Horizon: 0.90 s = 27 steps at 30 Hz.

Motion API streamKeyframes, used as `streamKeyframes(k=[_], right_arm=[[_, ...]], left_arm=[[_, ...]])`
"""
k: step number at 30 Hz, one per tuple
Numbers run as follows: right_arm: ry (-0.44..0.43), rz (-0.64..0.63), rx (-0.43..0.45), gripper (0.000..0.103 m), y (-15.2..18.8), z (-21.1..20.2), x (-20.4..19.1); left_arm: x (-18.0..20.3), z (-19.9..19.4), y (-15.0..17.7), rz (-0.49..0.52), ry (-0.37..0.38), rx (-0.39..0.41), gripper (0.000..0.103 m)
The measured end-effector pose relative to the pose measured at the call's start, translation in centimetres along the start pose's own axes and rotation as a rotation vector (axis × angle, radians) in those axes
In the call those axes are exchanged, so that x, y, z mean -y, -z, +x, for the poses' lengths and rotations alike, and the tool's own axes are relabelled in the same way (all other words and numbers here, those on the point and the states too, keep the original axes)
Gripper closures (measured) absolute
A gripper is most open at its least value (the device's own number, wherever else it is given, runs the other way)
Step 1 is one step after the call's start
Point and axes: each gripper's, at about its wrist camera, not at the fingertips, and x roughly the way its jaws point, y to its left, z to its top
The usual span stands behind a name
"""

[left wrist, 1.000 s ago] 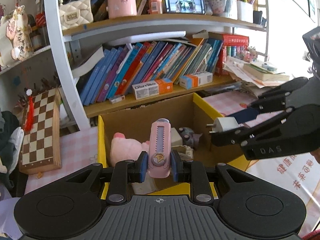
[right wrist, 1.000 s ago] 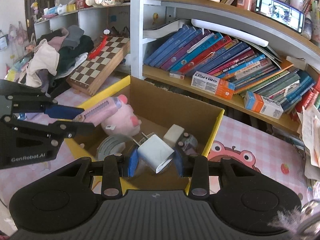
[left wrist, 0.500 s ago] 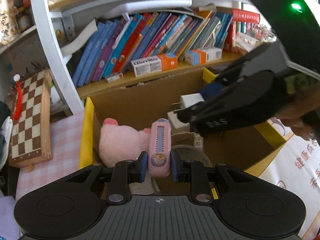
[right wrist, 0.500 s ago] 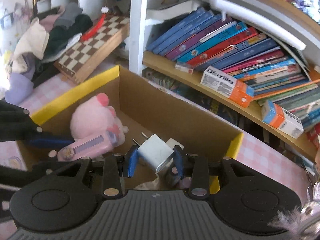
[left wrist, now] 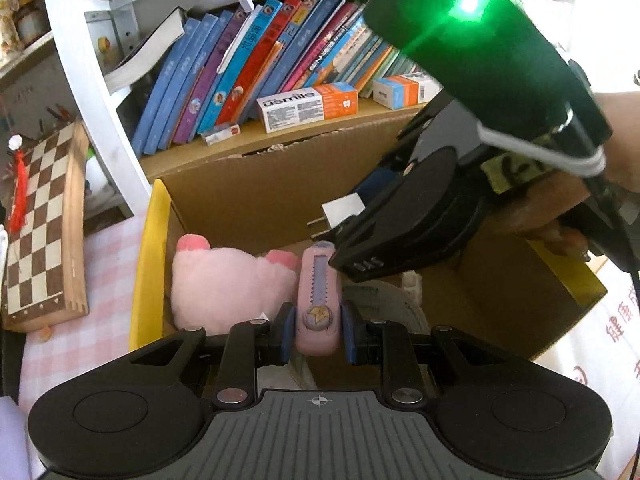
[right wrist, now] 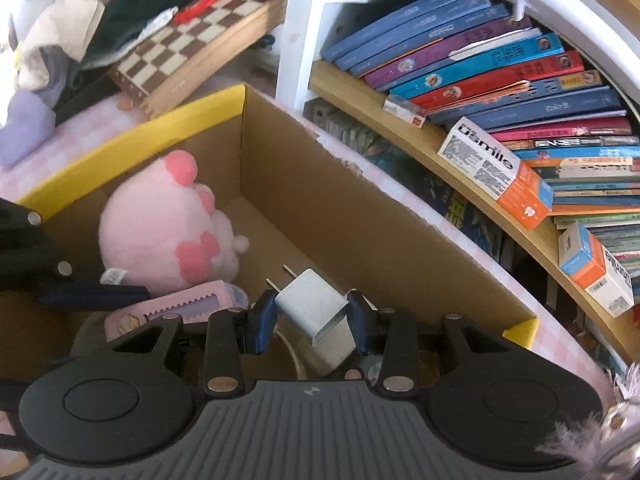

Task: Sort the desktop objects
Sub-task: 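Lower the pink knife into the box and open the left tool while the right tool releases the charger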

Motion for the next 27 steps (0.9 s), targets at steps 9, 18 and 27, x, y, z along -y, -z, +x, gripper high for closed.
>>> streamKeyframes(k=[9,18,27], right_arm=[[0.002,-0.04,-0.069,0.067,-0.4,1.4,-0.3],[0.026,-0.027,-0.032,0.046,-0.4,0.7,-0.2],[0.029,0.07,0.06,0.032,0.4,-2.8,0.7]], left_arm=[[0.2,0.7,-0.5,0.0,-0.003,-0.024,0.079],[0.2,0.1,-0.2,-0.011,0.005,0.002,0.057],[0.3,-3.3,-0.3,-0.023,-0.037,0.123,0.022]])
